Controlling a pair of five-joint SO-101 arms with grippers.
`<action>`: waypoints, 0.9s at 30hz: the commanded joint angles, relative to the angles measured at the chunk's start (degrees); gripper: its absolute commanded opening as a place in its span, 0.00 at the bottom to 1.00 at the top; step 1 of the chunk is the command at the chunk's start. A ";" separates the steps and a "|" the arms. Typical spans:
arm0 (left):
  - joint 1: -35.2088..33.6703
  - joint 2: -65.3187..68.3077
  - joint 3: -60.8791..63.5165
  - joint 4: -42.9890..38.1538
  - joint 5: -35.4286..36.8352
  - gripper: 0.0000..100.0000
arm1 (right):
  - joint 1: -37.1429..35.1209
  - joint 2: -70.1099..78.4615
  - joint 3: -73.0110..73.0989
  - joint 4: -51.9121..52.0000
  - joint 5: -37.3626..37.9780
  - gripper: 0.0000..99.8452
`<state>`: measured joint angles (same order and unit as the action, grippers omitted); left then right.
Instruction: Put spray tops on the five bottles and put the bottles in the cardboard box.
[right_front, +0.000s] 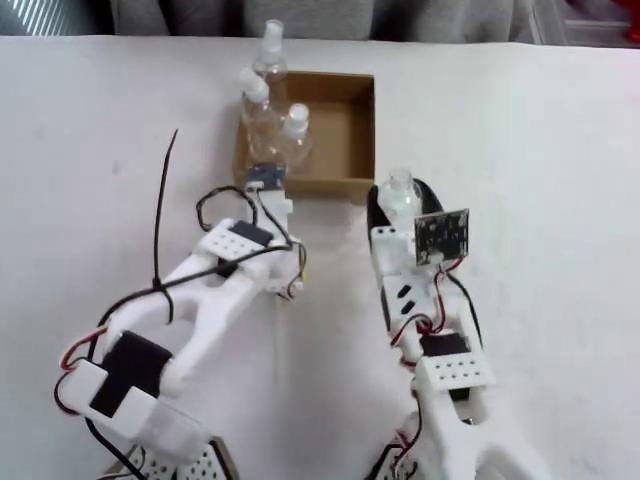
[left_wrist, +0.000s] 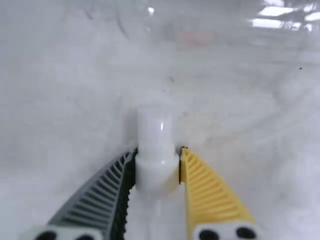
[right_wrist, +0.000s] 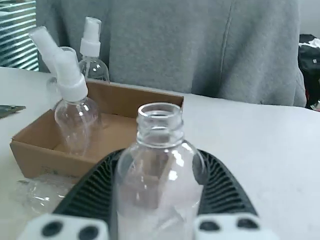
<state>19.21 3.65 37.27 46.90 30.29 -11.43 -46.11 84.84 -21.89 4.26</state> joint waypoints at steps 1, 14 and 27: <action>-1.54 -0.84 -0.62 0.35 -0.62 0.05 | -0.48 -1.45 0.44 -4.97 -6.15 0.02; -3.12 -11.56 -0.44 0.62 -0.62 0.05 | 1.98 -1.27 3.25 -4.79 -14.51 0.02; -3.74 -45.23 -2.37 -1.85 -12.48 0.05 | 1.98 -1.89 6.07 -4.88 -14.15 0.02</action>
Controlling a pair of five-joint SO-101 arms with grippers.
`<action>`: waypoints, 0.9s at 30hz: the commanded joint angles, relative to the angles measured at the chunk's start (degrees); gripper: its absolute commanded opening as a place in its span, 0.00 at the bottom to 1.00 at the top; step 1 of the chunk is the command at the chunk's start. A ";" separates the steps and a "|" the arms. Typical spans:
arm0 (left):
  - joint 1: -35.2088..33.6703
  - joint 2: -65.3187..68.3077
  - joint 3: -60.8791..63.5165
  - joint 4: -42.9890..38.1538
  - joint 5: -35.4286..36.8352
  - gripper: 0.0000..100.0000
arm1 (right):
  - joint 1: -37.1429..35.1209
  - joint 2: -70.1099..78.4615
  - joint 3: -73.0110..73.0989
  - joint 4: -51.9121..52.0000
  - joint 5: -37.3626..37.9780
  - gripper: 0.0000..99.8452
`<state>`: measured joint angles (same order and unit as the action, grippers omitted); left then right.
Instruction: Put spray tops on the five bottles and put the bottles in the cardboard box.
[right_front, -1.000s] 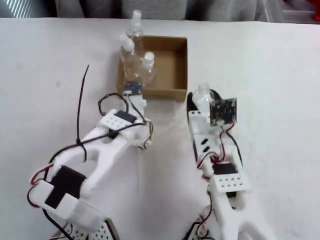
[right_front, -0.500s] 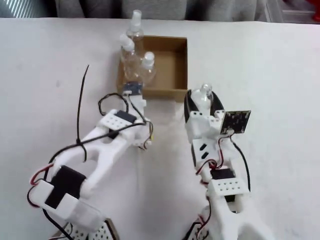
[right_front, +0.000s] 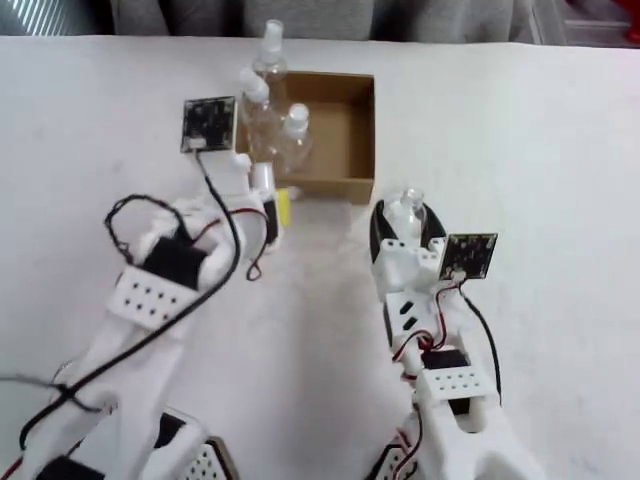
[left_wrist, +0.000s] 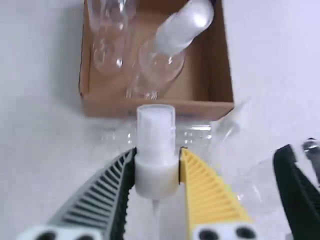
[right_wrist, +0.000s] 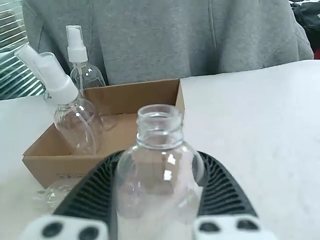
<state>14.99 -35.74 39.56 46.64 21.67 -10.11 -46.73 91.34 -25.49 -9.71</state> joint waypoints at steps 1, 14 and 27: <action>0.48 -6.81 -5.71 -1.58 -5.63 0.05 | 0.57 -1.27 -0.44 -1.27 -0.26 0.02; 0.66 -7.60 -18.81 -10.11 -11.69 0.05 | -1.27 -1.36 0.26 -1.27 -0.53 0.02; 11.47 -6.20 -20.92 -20.04 -11.96 0.05 | -9.01 -1.45 2.37 -1.45 -0.09 0.02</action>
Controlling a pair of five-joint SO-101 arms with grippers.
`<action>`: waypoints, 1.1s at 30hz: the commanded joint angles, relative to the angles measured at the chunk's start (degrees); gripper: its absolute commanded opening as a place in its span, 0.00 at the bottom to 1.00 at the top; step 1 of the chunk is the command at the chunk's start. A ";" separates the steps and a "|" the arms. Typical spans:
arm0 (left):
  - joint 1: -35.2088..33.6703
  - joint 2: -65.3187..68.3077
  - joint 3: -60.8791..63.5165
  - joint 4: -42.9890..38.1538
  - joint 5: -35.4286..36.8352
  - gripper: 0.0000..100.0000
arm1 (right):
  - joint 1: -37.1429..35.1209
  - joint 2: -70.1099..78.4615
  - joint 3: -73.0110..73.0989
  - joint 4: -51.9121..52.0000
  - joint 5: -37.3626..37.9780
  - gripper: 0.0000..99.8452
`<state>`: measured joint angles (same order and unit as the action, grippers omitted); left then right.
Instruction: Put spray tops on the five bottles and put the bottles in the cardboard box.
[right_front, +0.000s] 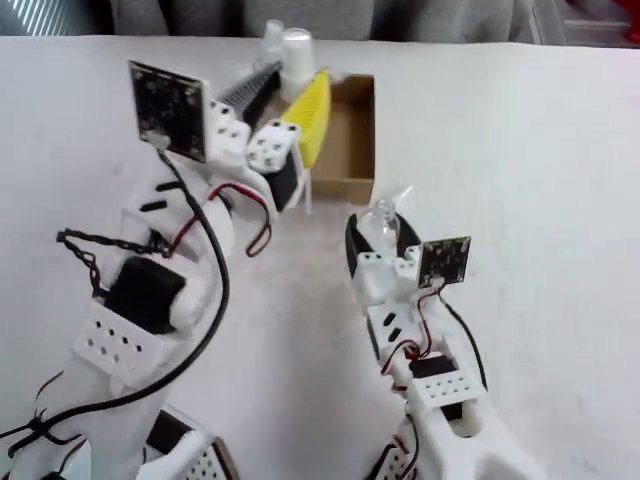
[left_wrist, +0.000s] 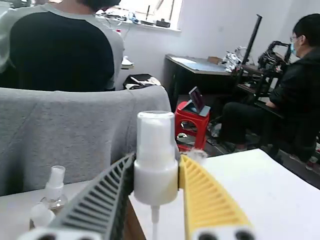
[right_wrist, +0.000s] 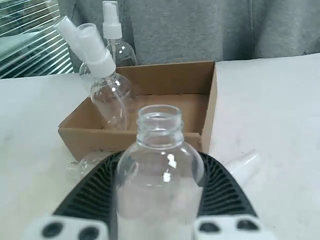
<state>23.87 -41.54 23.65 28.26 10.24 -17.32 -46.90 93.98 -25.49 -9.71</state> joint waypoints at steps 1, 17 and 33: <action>2.59 1.01 -6.59 -1.67 -0.53 0.05 | -2.33 -1.27 -0.09 -1.45 -0.09 0.02; 3.65 17.45 -16.26 -10.64 -0.26 0.05 | -4.97 -1.27 0.09 -1.45 -0.09 0.02; 4.97 17.10 3.16 -27.08 -0.18 0.05 | -4.97 -1.27 0.09 -1.45 -0.09 0.02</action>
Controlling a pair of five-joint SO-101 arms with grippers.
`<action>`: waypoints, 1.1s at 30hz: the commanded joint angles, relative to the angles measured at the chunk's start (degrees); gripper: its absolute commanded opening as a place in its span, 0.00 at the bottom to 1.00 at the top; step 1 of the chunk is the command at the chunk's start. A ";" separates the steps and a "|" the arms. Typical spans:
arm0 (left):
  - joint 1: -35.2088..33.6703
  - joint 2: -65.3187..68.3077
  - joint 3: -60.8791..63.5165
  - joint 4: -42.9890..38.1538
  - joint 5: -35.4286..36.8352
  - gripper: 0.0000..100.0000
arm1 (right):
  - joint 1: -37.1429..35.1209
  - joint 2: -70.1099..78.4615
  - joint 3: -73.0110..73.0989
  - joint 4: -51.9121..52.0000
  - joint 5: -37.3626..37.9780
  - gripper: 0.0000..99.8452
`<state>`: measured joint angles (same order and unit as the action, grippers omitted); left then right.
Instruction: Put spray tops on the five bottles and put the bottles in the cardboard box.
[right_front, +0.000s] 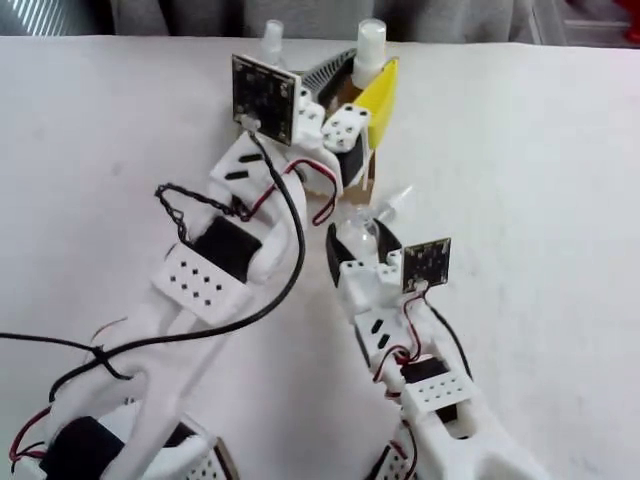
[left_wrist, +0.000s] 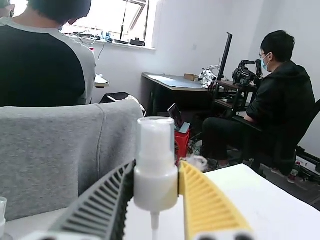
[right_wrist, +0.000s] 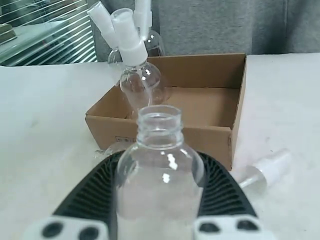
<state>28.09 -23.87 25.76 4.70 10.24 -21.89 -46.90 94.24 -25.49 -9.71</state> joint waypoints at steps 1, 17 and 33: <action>0.75 -0.57 2.11 -4.66 -0.18 0.05 | -0.40 -1.27 -0.18 -1.45 -0.09 0.02; 1.45 -0.66 7.91 -7.21 -0.18 0.05 | -0.13 -1.27 -0.26 -1.45 -0.09 0.02; 4.35 -9.63 20.40 -7.38 -0.18 0.05 | 0.04 -1.27 -0.35 -1.45 -0.09 0.02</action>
<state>31.96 -30.90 45.80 -1.19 10.24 -21.89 -46.90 94.24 -25.49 -9.71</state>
